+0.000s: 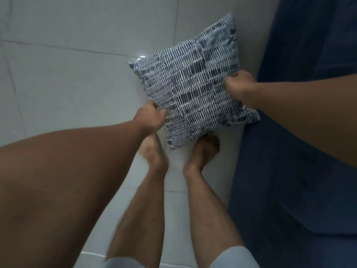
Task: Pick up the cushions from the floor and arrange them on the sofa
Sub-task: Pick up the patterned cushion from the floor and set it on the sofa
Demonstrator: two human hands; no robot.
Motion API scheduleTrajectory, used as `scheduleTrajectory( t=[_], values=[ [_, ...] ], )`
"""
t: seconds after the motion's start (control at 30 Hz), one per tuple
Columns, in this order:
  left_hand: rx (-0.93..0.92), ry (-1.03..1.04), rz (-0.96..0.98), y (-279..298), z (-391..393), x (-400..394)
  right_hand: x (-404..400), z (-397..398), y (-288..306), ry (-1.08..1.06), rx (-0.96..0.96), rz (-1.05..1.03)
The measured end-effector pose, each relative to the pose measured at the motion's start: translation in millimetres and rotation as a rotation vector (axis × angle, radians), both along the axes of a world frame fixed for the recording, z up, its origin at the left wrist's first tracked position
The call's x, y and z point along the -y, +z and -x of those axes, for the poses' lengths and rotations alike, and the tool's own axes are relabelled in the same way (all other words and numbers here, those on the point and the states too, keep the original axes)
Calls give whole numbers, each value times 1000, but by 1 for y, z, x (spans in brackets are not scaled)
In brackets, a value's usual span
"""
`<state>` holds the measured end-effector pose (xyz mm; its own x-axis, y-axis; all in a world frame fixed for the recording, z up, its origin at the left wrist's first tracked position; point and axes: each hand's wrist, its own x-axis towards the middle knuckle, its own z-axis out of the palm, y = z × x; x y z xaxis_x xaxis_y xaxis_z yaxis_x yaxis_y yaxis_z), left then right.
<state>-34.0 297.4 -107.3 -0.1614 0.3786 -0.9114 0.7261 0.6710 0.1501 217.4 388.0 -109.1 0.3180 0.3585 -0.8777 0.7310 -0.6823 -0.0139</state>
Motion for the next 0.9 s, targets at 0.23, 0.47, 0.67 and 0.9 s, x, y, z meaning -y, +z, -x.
scheduleTrajectory(
  t=[0.23, 0.47, 0.67, 0.9],
  values=[
    [-67, 367, -9, -53, 7, 4, -4, 9, -36, -217, 1, -38],
    [93, 793, 104, -80, 10, -3, 12, 13, -49, -197, -31, -33],
    [181, 859, 41, -46, 15, -2, 21, 7, -34, -60, -100, -20],
    [134, 907, -111, 16, 38, -21, 15, 19, 32, -241, -276, -126]
  ],
)
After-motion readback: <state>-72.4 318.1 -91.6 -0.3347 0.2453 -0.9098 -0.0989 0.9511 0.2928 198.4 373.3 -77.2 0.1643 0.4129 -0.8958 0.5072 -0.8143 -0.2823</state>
